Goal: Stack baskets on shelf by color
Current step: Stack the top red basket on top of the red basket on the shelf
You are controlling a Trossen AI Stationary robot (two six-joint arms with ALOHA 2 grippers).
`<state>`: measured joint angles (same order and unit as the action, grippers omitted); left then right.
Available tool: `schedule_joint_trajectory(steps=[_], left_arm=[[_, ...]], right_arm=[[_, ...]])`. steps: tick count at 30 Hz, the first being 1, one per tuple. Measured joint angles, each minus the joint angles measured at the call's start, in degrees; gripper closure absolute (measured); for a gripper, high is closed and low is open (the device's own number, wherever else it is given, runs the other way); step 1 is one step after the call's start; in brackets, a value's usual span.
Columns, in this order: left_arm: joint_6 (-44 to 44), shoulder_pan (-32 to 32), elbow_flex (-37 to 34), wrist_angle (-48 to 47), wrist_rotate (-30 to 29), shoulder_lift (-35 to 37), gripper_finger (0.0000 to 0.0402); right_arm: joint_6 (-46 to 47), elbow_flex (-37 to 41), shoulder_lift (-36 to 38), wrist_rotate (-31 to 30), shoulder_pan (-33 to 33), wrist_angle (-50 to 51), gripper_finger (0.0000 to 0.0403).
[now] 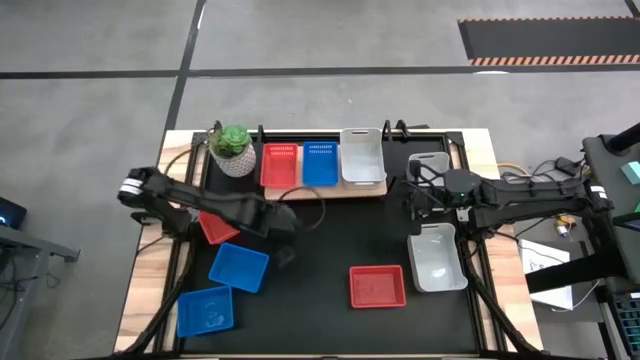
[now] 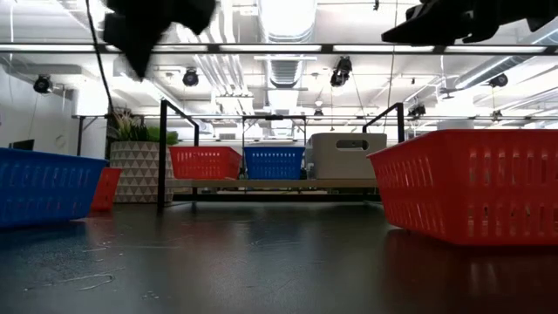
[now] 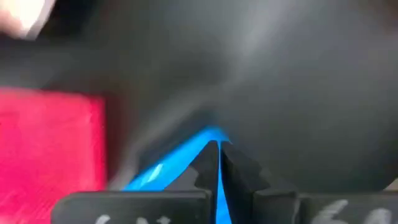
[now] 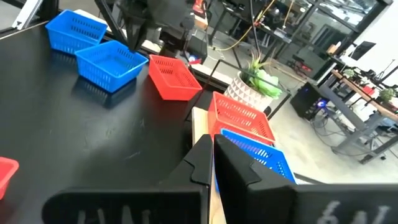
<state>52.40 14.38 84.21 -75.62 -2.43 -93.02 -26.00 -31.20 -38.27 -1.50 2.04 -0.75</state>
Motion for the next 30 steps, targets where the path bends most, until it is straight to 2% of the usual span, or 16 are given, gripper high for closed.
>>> schedule_joint_trajectory(steps=[4, 6, 10, 12, 16, 20, 24, 30], left_arm=[[0.60, 1.96, -0.76, -8.09, 0.14, -2.29, 0.0402], [-5.05, 1.68, -2.64, -9.07, 0.38, -2.21, 0.0402], [-22.63, 2.31, -6.05, -12.21, 2.67, -0.59, 0.0402], [-26.99, 2.12, -7.23, -14.44, 2.94, 1.32, 0.0402], [-31.47, 0.53, -11.39, -10.04, 4.74, 8.50, 0.0402], [-31.85, -0.25, -16.54, -7.43, 6.29, 15.56, 0.0389], [-31.74, -0.27, -22.78, -0.45, 4.96, 21.96, 0.0343], [-22.80, -1.89, -29.71, 4.71, -3.31, 24.93, 0.0272]], right_arm=[[0.47, 0.00, -0.03, 0.00, 0.00, 0.10, 0.0394], [0.62, 0.00, -0.03, -0.01, 0.00, 0.27, 0.0394], [0.63, 0.00, 0.03, -0.02, 0.00, 0.69, 0.0394], [0.62, 0.00, 0.03, -0.02, 0.00, 0.77, 0.0394], [1.11, 0.00, 0.03, 0.00, 0.00, 0.93, 0.0394], [1.97, 0.00, 0.03, -0.01, 0.00, 1.27, 0.0394], [1.99, 0.00, 0.01, -0.02, 0.00, 1.92, 0.0394], [1.97, 0.00, 0.01, -0.02, 0.00, 2.00, 0.0394]])
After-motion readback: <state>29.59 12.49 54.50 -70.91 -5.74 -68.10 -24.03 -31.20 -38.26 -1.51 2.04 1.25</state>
